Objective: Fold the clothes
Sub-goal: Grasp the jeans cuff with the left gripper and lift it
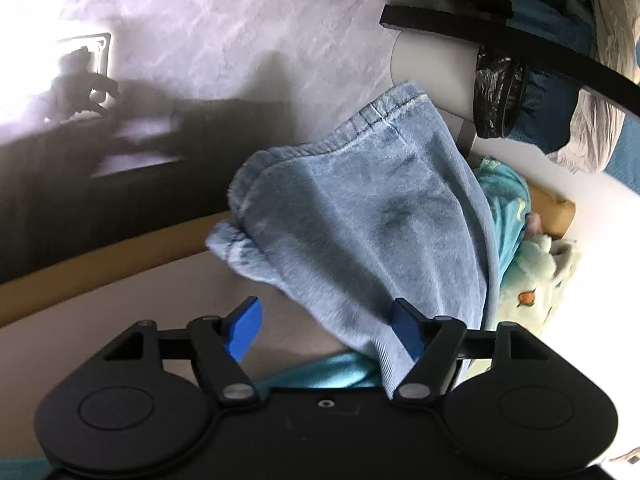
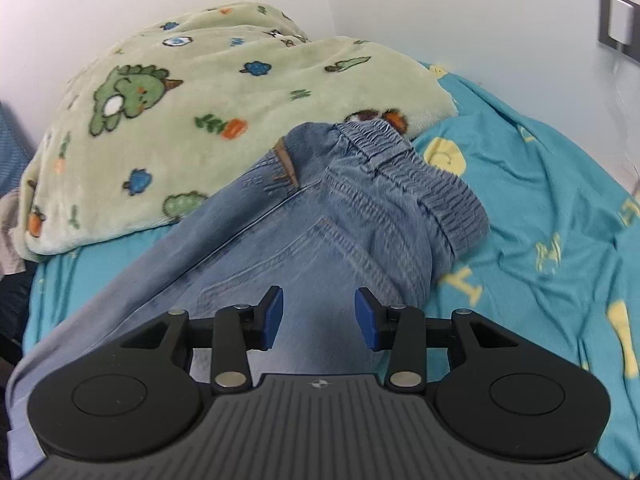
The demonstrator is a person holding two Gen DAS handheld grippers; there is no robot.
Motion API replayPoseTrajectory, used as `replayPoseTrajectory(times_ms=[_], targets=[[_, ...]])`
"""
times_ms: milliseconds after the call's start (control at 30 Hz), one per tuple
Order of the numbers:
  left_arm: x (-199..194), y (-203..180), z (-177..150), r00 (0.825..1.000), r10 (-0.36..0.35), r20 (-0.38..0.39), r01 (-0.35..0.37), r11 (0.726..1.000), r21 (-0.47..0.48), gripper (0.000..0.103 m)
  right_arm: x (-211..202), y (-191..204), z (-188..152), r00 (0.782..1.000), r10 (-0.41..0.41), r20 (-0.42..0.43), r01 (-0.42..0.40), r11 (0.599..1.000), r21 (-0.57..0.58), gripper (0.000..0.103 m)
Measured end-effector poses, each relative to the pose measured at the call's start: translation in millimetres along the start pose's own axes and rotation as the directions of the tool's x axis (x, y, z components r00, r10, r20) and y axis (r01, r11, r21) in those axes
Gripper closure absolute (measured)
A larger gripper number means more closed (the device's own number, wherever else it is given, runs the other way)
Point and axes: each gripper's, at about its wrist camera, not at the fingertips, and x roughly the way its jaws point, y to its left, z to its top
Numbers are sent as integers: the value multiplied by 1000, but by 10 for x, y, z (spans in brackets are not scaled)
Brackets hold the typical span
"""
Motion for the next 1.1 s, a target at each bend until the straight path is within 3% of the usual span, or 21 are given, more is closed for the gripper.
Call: replayPoseTrajectory(times_ms=[133, 233, 300, 367, 467, 533, 700, 833, 1000, 1100], targets=[[150, -11, -25, 996, -52, 66, 55, 997, -48, 32, -119, 2, -216, 995, 76, -69, -70, 994, 87, 60], [231, -54, -17, 992, -48, 113, 53, 998, -43, 33, -141, 15, -413, 985, 131, -115, -114, 983, 146, 60], [261, -93, 11, 988, -46, 147, 52, 998, -43, 47, -132, 22, -505, 981, 141, -132, -119, 980, 159, 60], [259, -188, 26, 982, -15, 189, 15, 1000, 1, 73, -125, 2, -559, 981, 146, -128, -122, 976, 182, 60], [193, -405, -44, 965, 21, 262, -50, 993, 105, 88, -76, -44, -580, 979, 144, -146, -113, 973, 200, 60], [89, -626, -166, 940, 42, 339, -117, 972, 206, 91, -90, -80, -594, 980, 144, -135, -117, 975, 190, 60], [-277, -1382, -701, 856, 38, 516, -290, 861, 418, 93, -115, -164, -603, 987, 124, -104, -112, 987, 119, 61], [-385, -2057, -1344, 793, -10, 609, -417, 721, 554, 93, -181, -275, -560, 987, 148, -69, -140, 984, 108, 61], [-315, -2734, -2351, 743, -125, 658, -488, 571, 660, 93, -305, -442, -512, 964, 261, -45, -249, 951, 185, 61], [-129, -2978, -2911, 731, -175, 659, -521, 480, 706, 93, -334, -507, -489, 960, 278, -26, -268, 945, 187, 61]])
